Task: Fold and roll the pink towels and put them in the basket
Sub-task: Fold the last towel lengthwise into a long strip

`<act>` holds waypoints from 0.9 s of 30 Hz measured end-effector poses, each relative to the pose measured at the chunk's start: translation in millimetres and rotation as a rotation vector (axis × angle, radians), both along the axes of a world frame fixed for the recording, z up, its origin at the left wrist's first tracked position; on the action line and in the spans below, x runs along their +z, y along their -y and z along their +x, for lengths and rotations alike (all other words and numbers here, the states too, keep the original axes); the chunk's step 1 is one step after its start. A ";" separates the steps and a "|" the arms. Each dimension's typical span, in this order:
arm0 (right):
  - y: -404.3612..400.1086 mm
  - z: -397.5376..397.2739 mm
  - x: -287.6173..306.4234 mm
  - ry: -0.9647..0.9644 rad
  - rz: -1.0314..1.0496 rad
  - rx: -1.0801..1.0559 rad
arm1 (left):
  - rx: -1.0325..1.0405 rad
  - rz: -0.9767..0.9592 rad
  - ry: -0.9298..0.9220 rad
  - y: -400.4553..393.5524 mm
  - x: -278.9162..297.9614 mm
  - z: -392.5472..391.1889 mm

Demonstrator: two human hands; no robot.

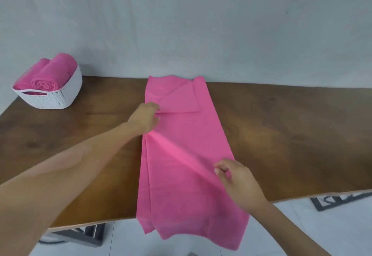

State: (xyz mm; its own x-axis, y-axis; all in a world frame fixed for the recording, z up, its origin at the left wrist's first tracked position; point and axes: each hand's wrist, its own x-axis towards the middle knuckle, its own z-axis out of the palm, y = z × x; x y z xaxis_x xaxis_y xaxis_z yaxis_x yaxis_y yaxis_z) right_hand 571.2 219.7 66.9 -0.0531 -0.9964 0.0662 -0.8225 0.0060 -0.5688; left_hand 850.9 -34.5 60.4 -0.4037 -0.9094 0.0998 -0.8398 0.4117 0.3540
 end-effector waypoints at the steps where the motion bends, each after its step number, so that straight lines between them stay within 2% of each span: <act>1: 5.9 -9.8 -0.5 0.007 -0.003 0.006 | -0.005 -0.018 0.044 0.4 1.0 -10.4; 5: 18.7 -45.7 -3.2 0.045 0.006 0.028 | -0.003 -0.085 0.318 -1.6 7.4 -61.4; 11: 29.9 -97.3 -14.3 0.112 0.003 0.036 | -0.048 -0.203 0.622 18.0 -2.4 -127.8; 15: 37.7 -117.9 -26.9 0.168 -0.019 0.008 | -0.052 -0.235 0.715 35.7 -13.8 -152.9; 18: 49.7 -123.3 -35.9 0.193 -0.036 0.006 | 0.006 -0.212 0.665 49.6 -20.9 -160.7; 21: 71.3 -122.1 -36.5 0.229 -0.060 -0.018 | 0.087 -0.153 0.521 60.1 -22.6 -163.0; 24: 105.0 -116.0 -28.4 0.258 -0.075 -0.026 | 0.136 -0.124 0.319 63.0 -21.5 -157.6; 27: 146.1 -107.1 -12.8 0.202 -0.129 -0.027 | 0.085 -0.109 0.032 63.1 -16.0 -143.6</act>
